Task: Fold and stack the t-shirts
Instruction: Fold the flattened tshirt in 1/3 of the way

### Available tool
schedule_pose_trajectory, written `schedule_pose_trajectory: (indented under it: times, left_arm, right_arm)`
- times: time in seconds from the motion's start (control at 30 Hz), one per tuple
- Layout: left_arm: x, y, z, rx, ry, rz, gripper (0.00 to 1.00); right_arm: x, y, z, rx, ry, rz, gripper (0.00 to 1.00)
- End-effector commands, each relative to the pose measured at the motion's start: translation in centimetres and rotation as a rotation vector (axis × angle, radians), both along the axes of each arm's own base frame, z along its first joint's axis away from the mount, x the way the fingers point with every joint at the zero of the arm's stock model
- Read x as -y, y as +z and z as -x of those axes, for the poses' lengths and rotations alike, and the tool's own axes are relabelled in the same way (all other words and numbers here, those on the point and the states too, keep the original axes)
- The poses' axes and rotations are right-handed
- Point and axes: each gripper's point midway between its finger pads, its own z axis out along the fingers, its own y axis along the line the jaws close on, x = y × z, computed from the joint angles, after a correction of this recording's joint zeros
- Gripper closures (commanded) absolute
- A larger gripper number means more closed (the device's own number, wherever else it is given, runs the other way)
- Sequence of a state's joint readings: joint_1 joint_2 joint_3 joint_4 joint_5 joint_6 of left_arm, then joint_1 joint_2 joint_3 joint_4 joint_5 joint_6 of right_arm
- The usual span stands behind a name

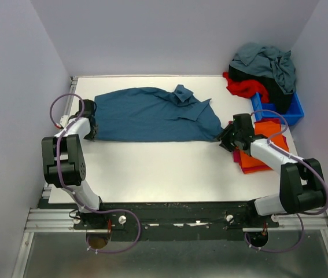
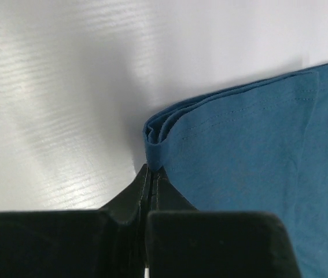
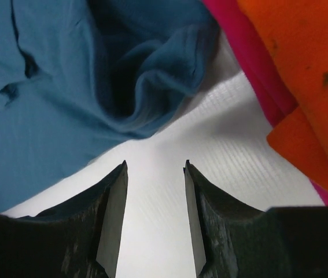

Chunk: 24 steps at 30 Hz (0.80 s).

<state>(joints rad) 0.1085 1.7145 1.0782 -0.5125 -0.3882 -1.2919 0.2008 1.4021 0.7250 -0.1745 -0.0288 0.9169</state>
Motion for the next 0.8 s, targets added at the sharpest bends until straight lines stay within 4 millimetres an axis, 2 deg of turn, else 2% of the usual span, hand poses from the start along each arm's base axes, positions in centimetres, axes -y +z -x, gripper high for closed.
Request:
schedule_pose_trajectory:
  times: [0.0,0.3,0.5,0.57,0.67,0.77]
  left_arm:
    - [-2.5,0.2,1.3,-0.017,0.053,-0.031,1.00]
    - [-3.8,0.1,1.9,-0.014,0.063,-0.040,1.00]
    - [-4.6,0.2,2.0,-0.014,0.082,-0.041,1.00]
    - [-4.9,0.3,2.2,-0.013,0.094,-0.040,1.00]
    - [-5.3,0.4,2.3,-0.006,0.103,-0.038,1.00]
    - [-5.2,0.2,2.4,-0.004,0.098,-0.031,1.00]
  right_arm:
    - [1.5,-0.8,-1.1,-0.013,-0.066,0.074,0.48]
    - [1.0,-2.4,-3.9,-0.065,-0.071,0.083,0.44]
    - [2.6,-3.1,-5.2,-0.111,-0.164,0.158,0.47]
    - [3.0,-3.6,-4.9,-0.136,-0.187,0.174,0.48]
    - [4.7,-3.6,-4.4,-0.150,-0.250,0.229,0.49]
    - [4.8,-2.9,-4.4,-0.128,-0.239,0.225,0.51]
